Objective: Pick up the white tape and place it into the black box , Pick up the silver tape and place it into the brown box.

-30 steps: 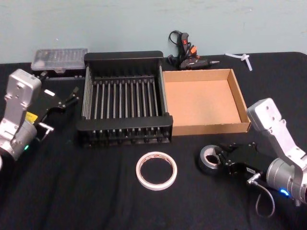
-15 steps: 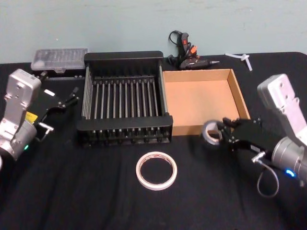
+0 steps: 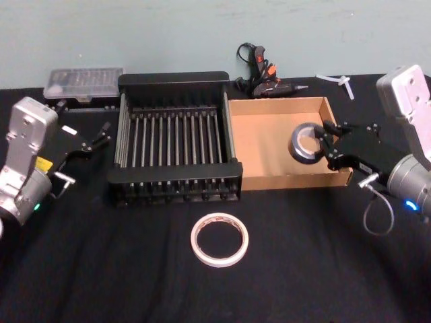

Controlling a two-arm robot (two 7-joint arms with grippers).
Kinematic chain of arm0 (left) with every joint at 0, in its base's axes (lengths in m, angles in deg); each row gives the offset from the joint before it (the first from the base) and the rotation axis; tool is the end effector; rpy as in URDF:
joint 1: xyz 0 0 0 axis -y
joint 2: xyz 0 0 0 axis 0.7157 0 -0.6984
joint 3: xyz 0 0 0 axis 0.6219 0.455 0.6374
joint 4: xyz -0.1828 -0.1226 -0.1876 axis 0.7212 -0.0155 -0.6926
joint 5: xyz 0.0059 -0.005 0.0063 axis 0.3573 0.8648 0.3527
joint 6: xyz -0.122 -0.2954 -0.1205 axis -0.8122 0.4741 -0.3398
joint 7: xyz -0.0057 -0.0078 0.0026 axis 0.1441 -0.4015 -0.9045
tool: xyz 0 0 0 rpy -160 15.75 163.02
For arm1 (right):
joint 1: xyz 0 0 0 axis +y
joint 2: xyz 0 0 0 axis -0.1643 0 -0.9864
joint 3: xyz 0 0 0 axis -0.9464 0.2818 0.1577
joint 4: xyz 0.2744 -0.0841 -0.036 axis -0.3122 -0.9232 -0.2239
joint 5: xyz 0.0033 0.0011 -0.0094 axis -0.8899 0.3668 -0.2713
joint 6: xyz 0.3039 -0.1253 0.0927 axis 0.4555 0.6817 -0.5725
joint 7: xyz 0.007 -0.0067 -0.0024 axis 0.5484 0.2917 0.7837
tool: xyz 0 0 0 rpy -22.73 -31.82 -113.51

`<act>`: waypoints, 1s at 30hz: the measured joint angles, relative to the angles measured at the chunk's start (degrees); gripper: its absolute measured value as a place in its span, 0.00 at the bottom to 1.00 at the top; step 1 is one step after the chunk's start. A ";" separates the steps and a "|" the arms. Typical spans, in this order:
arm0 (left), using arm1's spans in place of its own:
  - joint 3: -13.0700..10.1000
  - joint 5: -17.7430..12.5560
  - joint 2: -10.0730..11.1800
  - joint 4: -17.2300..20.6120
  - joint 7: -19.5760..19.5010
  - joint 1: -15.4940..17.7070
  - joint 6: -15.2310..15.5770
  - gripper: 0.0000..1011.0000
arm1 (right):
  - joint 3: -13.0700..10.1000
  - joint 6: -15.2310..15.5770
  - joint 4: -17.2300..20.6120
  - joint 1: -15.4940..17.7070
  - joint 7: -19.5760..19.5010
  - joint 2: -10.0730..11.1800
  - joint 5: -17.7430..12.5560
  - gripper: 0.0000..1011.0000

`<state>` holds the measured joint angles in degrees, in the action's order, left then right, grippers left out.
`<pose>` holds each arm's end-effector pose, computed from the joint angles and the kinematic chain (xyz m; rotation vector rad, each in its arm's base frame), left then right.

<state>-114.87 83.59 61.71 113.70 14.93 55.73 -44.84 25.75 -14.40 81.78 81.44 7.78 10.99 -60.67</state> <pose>0.3889 0.0735 -0.3078 0.3047 -0.2849 1.2480 0.3404 -0.0370 -0.2093 -0.3600 -0.0496 -1.0539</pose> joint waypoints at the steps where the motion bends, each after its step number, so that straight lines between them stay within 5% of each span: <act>1: 0.00 0.00 0.00 0.00 0.00 0.00 0.00 0.99 | -0.02 -0.16 -0.42 -0.40 0.00 -0.15 0.06 0.13; 15: 0.00 0.00 0.00 0.00 0.00 0.00 0.00 0.99 | 1.61 -4.42 -8.70 -7.21 0.41 -2.23 2.72 0.13; 30: 0.00 0.00 0.00 0.00 0.00 0.00 0.00 0.99 | 4.30 -5.73 -18.81 -13.90 1.64 -5.13 4.39 0.13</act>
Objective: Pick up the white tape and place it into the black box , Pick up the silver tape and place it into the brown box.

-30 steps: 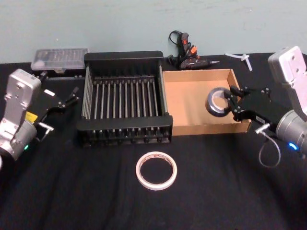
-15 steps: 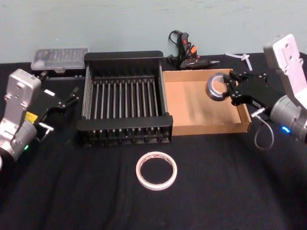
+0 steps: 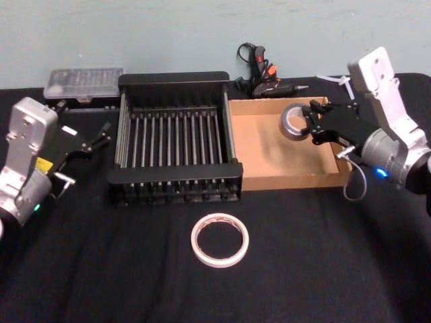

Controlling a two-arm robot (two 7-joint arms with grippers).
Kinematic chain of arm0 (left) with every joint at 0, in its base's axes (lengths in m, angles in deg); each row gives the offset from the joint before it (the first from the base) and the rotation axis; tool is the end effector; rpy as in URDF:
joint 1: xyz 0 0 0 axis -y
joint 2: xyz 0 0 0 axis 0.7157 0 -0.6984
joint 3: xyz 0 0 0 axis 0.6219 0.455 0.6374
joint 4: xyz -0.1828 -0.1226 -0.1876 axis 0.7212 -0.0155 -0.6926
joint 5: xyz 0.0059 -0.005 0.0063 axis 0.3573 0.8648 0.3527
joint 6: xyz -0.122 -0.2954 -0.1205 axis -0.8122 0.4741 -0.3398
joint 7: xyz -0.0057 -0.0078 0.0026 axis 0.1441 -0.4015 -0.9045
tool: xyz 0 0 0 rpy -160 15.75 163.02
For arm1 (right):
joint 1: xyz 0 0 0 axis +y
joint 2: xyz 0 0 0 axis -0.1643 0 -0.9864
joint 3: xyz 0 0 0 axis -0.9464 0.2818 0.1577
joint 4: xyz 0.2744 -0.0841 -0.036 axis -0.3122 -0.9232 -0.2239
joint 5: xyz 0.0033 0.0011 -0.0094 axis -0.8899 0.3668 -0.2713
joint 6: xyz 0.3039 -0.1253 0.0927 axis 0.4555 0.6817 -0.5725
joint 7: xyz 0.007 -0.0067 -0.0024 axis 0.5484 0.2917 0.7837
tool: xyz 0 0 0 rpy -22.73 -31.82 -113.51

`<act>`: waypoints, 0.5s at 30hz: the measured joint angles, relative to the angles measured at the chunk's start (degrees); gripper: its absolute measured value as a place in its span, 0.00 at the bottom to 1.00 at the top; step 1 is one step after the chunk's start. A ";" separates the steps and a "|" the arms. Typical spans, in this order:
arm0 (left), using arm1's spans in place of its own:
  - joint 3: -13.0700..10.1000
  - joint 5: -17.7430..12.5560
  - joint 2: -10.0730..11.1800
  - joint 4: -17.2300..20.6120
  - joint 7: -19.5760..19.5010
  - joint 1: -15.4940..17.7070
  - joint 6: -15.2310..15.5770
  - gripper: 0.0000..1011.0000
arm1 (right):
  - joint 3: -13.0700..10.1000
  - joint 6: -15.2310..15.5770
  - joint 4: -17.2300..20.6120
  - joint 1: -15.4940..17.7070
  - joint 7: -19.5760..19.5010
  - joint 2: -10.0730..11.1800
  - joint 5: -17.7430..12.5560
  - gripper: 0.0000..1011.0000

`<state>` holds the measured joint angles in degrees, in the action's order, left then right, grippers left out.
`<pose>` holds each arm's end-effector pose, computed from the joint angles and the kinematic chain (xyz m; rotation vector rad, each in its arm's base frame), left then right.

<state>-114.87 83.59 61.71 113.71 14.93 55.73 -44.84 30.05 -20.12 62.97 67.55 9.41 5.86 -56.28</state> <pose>0.3889 0.0734 -0.3077 0.3045 -0.2850 1.2479 0.4129 -0.0355 -0.2351 -0.3698 -0.0791 -1.0769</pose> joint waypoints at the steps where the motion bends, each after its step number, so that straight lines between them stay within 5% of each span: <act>1: 0.00 0.00 0.00 0.00 0.00 0.00 0.00 0.99 | 0.21 0.00 -0.87 -0.47 0.04 -0.20 0.15 0.13; 15: 0.00 0.00 0.00 0.00 0.00 0.00 0.00 0.99 | 1.19 0.83 -6.62 -2.54 -0.23 -1.79 1.61 0.13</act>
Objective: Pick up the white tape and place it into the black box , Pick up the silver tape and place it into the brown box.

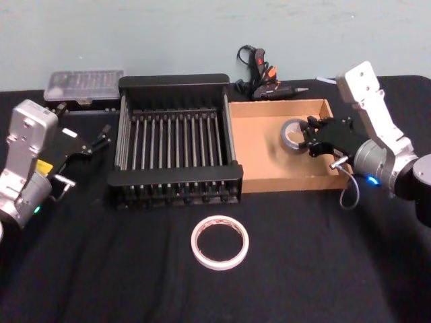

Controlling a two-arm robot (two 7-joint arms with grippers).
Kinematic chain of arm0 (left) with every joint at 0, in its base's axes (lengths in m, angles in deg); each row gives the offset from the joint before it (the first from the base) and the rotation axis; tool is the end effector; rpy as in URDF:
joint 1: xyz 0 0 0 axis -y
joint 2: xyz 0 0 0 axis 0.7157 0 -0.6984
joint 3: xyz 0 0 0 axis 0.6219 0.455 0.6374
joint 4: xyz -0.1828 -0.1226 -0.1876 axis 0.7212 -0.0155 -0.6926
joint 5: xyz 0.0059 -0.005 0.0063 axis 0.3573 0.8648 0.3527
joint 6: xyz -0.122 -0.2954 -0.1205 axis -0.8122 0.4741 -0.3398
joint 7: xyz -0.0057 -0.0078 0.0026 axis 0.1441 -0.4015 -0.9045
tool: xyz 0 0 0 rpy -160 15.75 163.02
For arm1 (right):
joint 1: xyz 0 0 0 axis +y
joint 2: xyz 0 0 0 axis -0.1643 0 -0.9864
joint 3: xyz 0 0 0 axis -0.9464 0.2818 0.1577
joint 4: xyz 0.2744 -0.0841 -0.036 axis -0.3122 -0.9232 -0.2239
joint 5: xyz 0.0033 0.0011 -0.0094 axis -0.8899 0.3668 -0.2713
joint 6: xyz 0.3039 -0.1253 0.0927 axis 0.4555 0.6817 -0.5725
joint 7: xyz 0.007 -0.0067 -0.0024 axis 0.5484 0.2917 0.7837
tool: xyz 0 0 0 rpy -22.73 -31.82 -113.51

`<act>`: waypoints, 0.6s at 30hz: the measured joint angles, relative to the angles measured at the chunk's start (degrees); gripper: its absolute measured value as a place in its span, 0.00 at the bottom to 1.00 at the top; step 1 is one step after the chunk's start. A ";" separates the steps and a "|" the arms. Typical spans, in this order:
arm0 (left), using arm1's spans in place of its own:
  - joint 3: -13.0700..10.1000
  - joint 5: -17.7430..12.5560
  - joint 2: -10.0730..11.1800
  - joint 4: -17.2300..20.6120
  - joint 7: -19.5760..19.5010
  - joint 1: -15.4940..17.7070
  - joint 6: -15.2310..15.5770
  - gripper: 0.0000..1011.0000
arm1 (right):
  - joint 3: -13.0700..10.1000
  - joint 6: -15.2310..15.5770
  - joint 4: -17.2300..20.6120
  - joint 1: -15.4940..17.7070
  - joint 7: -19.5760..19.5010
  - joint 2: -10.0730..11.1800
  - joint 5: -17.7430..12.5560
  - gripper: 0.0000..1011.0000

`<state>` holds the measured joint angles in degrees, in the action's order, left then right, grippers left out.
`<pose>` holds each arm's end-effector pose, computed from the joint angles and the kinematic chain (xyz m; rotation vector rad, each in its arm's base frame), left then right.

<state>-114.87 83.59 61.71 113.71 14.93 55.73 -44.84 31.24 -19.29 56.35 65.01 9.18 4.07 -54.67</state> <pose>0.3889 0.0734 -0.3077 0.3045 -0.2850 1.2479 0.4274 -0.0340 -0.2577 -0.4329 -0.0209 -1.0921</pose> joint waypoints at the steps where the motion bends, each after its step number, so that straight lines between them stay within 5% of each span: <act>1: 0.00 0.00 0.00 0.00 0.00 0.00 0.00 0.99 | 0.00 0.03 -0.18 -0.05 -0.01 -0.06 0.06 0.13; 18: 0.00 0.00 0.00 0.00 0.00 0.00 0.00 0.99 | -0.05 0.53 -2.12 -0.41 -0.05 -0.84 0.92 0.13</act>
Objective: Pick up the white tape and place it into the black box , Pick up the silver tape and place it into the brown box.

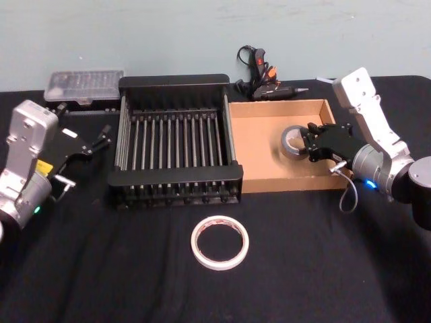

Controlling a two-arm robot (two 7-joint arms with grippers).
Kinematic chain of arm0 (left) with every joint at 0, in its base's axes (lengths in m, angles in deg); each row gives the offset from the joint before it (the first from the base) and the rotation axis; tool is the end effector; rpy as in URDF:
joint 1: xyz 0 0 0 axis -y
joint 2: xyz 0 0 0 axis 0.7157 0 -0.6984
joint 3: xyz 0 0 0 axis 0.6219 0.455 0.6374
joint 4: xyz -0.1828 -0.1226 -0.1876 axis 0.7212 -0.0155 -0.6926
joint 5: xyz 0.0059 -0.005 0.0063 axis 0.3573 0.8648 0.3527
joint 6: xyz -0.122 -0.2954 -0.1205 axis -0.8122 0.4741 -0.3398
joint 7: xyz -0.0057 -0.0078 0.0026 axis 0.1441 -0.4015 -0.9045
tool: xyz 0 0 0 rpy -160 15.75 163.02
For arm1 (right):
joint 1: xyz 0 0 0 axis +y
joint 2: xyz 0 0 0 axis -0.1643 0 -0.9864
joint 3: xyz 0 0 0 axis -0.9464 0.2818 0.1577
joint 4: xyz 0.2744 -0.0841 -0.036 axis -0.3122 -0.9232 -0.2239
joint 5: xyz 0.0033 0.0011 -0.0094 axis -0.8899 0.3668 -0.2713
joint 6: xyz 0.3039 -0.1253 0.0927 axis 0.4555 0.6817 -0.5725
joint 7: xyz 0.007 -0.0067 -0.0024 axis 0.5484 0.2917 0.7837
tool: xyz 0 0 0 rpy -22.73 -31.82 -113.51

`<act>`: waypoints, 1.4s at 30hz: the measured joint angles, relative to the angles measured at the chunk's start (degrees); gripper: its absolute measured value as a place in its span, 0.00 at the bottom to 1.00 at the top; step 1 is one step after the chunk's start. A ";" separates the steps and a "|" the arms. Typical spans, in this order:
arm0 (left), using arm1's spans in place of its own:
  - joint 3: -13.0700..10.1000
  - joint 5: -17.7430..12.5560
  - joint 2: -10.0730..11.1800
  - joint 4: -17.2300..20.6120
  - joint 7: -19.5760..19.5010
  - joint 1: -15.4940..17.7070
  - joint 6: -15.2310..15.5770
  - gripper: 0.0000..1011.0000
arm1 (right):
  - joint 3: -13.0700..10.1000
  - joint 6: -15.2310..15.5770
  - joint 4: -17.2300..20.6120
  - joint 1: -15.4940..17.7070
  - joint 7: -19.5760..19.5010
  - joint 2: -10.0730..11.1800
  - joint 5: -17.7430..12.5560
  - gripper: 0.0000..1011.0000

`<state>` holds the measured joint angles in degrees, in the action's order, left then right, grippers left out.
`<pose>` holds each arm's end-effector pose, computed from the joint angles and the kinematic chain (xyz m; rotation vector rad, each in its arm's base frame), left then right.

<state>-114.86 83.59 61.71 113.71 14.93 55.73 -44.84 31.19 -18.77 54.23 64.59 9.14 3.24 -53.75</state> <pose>0.3889 0.0735 -0.3077 0.3045 -0.2850 1.2481 0.4303 -0.0341 -0.2670 -0.4591 0.0046 -1.1006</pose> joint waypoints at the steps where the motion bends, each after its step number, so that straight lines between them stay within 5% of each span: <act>1: 0.00 0.00 0.00 0.00 0.00 0.00 0.00 0.99 | 0.00 0.01 0.00 0.00 0.00 0.00 0.00 0.13; 11: -0.01 0.00 0.00 0.00 0.00 0.00 0.00 0.99 | -0.03 0.02 0.07 0.04 -0.02 0.04 -0.09 0.17; 33: 0.00 0.00 0.00 0.00 0.00 0.00 0.00 0.99 | -0.10 0.02 0.16 0.11 -0.02 0.08 -0.28 0.87; 42: 0.00 0.00 0.00 0.00 0.00 0.00 0.00 0.99 | -0.59 0.08 0.68 0.34 0.03 0.06 -0.60 0.99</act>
<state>-114.87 83.59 61.71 113.71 14.93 55.73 -44.84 30.60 -18.69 54.91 64.93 9.17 3.30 -54.36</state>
